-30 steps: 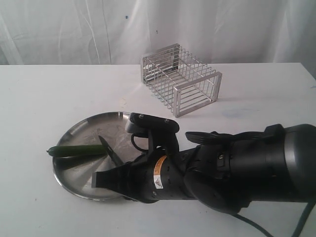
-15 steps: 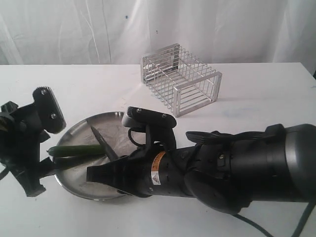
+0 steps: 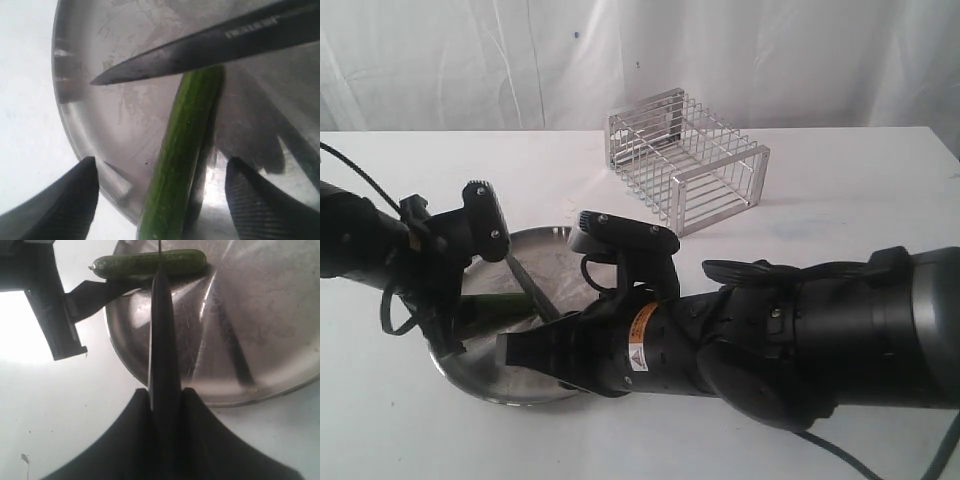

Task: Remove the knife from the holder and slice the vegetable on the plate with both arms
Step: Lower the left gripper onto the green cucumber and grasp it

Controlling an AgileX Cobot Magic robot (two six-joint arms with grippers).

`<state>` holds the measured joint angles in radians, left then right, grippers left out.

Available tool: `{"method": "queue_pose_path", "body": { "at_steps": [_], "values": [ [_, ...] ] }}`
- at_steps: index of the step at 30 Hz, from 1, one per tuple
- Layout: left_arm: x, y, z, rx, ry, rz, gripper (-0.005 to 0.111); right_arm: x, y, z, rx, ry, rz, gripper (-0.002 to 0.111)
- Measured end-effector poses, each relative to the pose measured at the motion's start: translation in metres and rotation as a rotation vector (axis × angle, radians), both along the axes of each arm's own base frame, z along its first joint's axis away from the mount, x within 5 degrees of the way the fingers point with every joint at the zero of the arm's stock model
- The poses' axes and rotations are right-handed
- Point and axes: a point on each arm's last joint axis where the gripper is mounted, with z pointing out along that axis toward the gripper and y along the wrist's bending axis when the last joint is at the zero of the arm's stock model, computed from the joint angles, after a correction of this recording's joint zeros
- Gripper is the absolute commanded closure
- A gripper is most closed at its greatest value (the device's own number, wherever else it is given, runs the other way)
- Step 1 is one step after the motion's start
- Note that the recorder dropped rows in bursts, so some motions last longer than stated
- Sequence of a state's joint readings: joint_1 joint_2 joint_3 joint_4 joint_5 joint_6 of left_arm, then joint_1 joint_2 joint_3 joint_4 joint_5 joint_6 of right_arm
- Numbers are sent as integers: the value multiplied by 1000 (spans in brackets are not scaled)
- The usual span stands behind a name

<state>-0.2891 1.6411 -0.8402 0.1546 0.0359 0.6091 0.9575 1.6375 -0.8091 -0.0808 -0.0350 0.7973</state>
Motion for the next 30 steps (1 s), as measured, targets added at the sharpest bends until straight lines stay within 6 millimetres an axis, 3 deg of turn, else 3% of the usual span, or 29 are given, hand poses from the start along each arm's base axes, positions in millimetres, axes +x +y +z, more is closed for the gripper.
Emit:
{"method": "queue_pose_path", "body": {
  "at_steps": [7,9,19,22,30],
  "values": [
    [6,-1,-18,29,85,1,35,7,-7,-1,-16,10,-30,103],
    [6,-1,-24,36,105,2,40,10,-9,-1,-16,10,-42,103],
    [14,-4,-33,32,95,-2,91,14,-12,0,-14,9,-58,103],
    [17,-5,-33,28,81,-4,100,14,-13,2,-10,6,-58,103],
    [23,-18,-28,19,112,-10,96,16,-25,9,-48,21,-84,103]
  ]
}}
